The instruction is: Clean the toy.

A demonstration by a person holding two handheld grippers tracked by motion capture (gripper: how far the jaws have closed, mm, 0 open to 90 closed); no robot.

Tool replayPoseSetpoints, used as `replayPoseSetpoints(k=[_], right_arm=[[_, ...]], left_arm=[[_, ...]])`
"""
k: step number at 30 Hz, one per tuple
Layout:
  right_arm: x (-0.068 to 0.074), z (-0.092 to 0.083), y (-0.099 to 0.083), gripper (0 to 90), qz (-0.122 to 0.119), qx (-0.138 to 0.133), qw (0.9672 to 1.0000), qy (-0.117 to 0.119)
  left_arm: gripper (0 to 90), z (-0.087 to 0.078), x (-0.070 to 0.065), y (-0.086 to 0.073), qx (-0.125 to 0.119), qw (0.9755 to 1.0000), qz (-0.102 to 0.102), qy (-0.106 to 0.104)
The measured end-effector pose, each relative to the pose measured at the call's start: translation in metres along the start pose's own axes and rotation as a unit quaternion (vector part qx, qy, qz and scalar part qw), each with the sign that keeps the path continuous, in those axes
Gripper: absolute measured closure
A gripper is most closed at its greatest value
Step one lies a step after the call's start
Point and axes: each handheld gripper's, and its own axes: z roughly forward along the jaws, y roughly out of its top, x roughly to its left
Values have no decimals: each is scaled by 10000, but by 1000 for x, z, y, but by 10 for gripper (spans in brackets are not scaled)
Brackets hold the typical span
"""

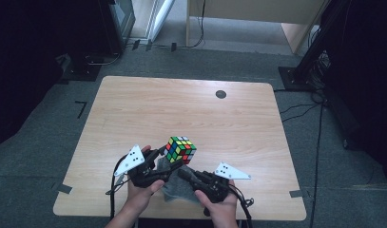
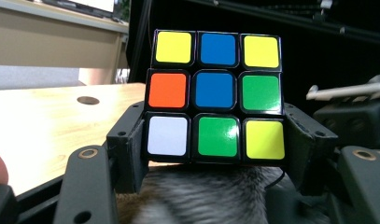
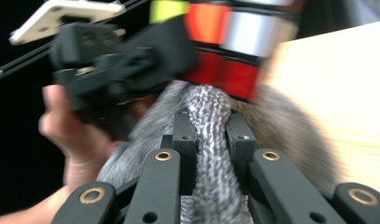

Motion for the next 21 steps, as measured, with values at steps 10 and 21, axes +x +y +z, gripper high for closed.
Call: replayPoseSetpoints(k=[10,21], right_arm=[[8,5,-3,787,-370,29,9992,164],[-34,-18,15,756,-1859,513,9709,-1422]], left_arm=[[348,1,1,-2,75,10000,39,35],[348,-6,10,2,35,9998,-21,210]])
